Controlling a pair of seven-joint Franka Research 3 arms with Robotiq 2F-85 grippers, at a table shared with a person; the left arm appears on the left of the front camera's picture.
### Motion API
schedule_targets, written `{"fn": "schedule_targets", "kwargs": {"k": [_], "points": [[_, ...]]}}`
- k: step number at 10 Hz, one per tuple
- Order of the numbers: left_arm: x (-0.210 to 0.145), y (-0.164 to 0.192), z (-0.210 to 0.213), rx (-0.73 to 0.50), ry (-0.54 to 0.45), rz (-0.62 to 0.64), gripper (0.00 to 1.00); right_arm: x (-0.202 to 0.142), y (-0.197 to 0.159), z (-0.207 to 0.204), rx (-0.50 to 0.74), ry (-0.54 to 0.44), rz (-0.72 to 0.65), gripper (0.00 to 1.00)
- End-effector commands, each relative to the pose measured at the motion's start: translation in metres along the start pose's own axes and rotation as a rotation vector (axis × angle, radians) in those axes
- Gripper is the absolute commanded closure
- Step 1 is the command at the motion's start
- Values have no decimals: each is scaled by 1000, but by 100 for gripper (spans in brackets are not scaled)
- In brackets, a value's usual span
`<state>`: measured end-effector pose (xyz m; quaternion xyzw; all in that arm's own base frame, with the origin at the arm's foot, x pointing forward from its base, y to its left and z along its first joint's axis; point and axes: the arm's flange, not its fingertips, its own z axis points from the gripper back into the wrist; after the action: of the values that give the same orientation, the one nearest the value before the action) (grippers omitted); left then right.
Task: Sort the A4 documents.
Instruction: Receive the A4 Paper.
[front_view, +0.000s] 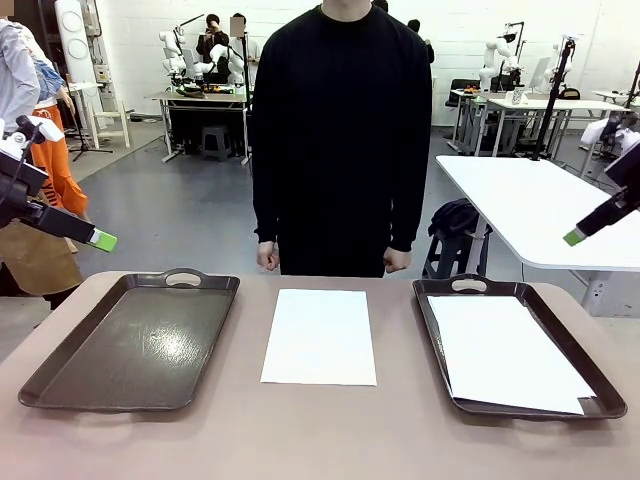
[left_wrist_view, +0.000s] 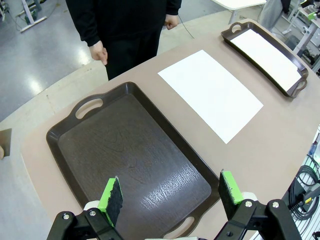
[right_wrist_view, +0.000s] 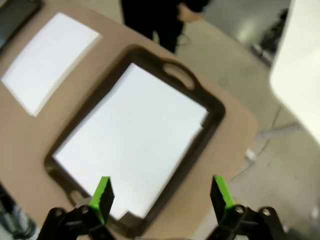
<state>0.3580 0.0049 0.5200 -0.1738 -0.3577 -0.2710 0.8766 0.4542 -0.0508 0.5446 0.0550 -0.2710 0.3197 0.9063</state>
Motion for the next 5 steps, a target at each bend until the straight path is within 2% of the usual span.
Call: {"fn": "schedule_targets", "kwargs": {"k": [1, 5], "points": [[-1, 2, -1, -11, -9, 1, 0, -9, 6, 12, 187, -90, 34, 0], [-1, 2, -1, -11, -9, 1, 0, -11, 23, 32, 301, -99, -19, 0]]}}
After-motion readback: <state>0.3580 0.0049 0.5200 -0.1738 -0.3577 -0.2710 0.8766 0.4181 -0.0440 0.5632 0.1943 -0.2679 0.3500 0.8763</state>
